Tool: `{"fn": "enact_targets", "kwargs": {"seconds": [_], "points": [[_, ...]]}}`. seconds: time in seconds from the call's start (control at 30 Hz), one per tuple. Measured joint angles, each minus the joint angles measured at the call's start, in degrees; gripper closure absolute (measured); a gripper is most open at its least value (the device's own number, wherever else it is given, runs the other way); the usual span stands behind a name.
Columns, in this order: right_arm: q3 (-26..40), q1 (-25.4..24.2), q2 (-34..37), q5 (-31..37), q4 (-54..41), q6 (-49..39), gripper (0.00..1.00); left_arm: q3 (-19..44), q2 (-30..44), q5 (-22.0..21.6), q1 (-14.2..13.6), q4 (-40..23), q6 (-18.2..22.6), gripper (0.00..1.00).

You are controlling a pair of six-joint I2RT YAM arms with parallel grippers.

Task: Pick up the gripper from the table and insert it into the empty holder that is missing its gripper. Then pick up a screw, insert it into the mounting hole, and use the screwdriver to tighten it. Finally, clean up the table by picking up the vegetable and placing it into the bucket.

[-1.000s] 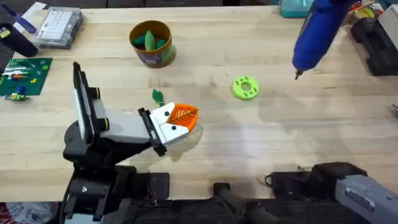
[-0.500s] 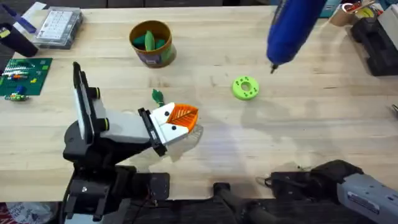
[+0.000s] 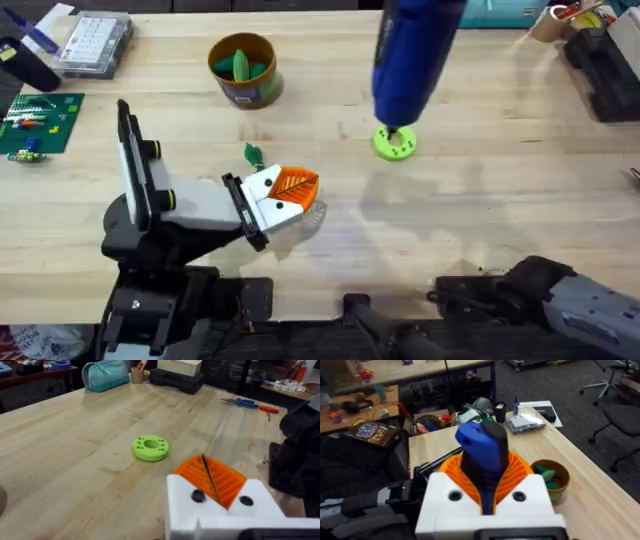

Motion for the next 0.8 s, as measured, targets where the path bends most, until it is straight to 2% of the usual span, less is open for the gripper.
{"fn": "enact_targets", "kwargs": {"seconds": [0.17, 0.4, 0.5, 0.8], "points": [[-4.16, 2.76, -0.08, 0.15, 7.50, 1.38, 0.924, 0.00, 0.00, 0.00, 0.00, 0.01, 0.00, 0.992], [-14.65, 4.77, -0.02, 0.29, 23.44, 4.36, 0.924, 0.00, 0.00, 0.00, 0.00, 0.00, 0.00, 0.992], [-17.95, 5.67, -0.02, 0.28, 27.27, 5.18, 0.924, 0.00, 0.00, 0.00, 0.00, 0.00, 0.00, 0.992], [-19.31, 7.39, 2.05, 0.28, 31.72, 5.94, 0.924, 0.00, 0.00, 0.00, 0.00, 0.01, 0.00, 0.992]]}}
